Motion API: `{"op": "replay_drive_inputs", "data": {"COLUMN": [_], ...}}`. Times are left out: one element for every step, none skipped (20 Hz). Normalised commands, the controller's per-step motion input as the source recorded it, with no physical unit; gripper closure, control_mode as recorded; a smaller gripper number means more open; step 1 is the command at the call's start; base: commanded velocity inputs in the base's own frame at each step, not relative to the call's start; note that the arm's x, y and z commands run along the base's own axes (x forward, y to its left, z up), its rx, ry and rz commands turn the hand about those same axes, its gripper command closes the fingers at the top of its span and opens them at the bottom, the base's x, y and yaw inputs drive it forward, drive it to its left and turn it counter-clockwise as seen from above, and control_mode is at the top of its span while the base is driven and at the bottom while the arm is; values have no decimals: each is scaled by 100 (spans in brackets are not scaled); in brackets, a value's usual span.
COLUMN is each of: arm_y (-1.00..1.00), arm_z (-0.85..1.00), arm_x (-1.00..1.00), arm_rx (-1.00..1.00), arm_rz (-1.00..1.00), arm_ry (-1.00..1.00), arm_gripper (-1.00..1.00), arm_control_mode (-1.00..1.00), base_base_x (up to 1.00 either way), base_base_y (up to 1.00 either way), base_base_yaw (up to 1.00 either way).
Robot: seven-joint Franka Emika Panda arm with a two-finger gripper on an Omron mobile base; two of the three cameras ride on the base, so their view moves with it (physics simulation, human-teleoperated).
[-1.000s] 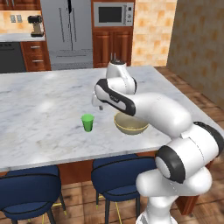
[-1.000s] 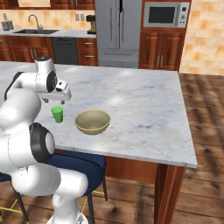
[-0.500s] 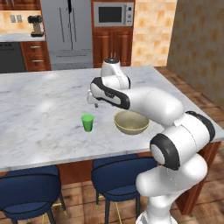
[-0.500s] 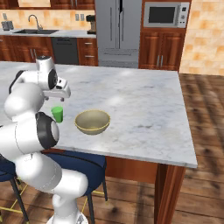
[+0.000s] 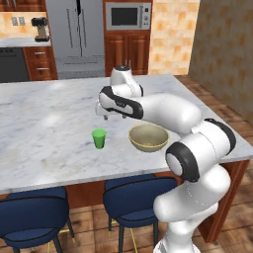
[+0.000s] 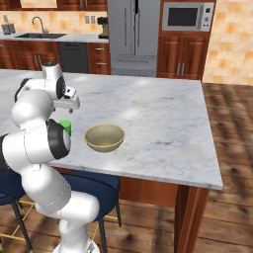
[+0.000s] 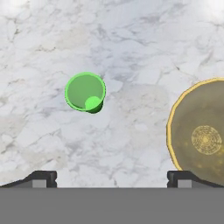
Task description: Place the cup inside the bowl on the dining table and move the bowl to any counter.
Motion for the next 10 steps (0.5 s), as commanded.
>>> {"op": "replay_drive_inputs", "data": {"arm_y": [9,9,9,11,14,17,16,16,16,16], "arm_z": [-2,-2,-4,-6,-5,-8,-7,-6,-5,-4], "arm_x": [15,16,17,20,21,21,21,19,20,19], "arm_rx": [0,0,0,0,0,0,0,0,0,0], "arm_rz": [0,0,0,0,0,0,0,0,0,0], "arm_ry": [0,0,0,0,0,0,0,0,0,0], "arm_gripper": [-100,-100,-100,-100,-100,-100,-100,-100,-100,-100], "arm_control_mode": [-100,-100,-100,-100,-100,-100,-100,-100,-100,-100], "base_base_x": [0,0,0,0,0,0,0,0,0,0], "base_base_y": [0,0,0,0,0,0,0,0,0,0], "base_base_yaw": [0,0,0,0,0,0,0,0,0,0]}}
